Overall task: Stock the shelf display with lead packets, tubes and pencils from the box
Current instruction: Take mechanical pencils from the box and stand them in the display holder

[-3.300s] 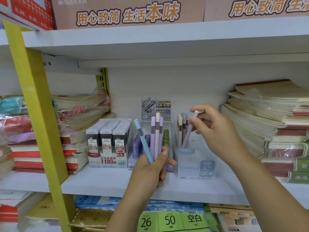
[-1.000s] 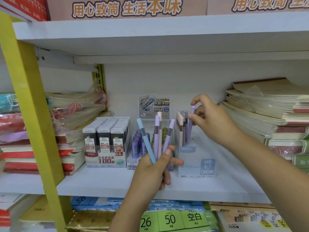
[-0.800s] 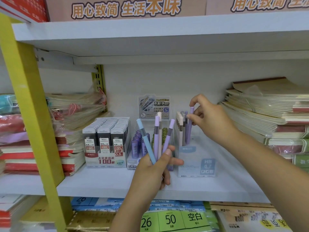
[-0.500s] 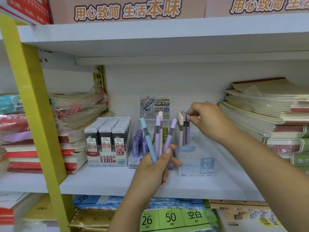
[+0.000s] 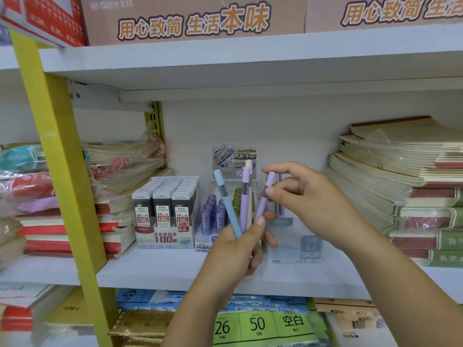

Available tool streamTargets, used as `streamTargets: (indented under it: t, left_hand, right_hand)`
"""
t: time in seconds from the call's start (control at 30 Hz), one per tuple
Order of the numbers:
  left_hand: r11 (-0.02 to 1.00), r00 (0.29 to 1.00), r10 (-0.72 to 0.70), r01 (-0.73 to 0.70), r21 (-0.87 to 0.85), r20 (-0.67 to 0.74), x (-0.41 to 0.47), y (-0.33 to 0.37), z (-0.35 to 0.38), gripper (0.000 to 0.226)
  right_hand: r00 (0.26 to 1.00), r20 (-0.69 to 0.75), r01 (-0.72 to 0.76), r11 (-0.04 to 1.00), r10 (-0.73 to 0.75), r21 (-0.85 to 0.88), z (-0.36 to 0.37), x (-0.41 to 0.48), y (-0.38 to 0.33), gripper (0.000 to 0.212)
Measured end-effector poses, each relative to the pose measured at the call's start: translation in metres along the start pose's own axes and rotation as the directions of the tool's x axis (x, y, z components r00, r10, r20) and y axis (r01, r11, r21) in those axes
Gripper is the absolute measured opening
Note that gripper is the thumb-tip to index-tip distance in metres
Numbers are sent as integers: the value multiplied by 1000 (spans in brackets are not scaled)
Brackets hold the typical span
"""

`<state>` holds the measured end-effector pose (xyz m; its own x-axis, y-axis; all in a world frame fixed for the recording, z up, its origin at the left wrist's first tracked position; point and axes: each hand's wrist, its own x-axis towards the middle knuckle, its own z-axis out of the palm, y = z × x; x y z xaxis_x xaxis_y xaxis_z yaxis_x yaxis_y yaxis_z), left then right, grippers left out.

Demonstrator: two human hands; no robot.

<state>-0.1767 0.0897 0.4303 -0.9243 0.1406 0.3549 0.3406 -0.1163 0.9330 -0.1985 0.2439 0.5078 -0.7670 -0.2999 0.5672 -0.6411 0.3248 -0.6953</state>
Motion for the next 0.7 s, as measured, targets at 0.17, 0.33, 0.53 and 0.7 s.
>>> streamTargets:
  t: [0.17, 0.33, 0.53, 0.7]
  left_hand:
    - [1000, 999, 17, -17, -8, -30, 1, -1, -1, 25]
    - [1000, 997, -17, 18, 5, -76, 3, -7, -6, 25]
    - [997, 992, -51, 56, 50, -112, 3, -11, -5, 26]
    - [996, 996, -31, 38, 82, -86, 3, -14, -3, 26]
  right_hand:
    - [942, -330, 127, 972, -56, 198, -11, 5, 6, 23]
    - [841, -502, 210, 977, -204, -45, -35, 6, 22, 32]
    - [932, -319, 74, 950, -174, -303, -27, 13, 54, 29]
    - [934, -303, 85, 943, -187, -321, -23, 15, 61, 28]
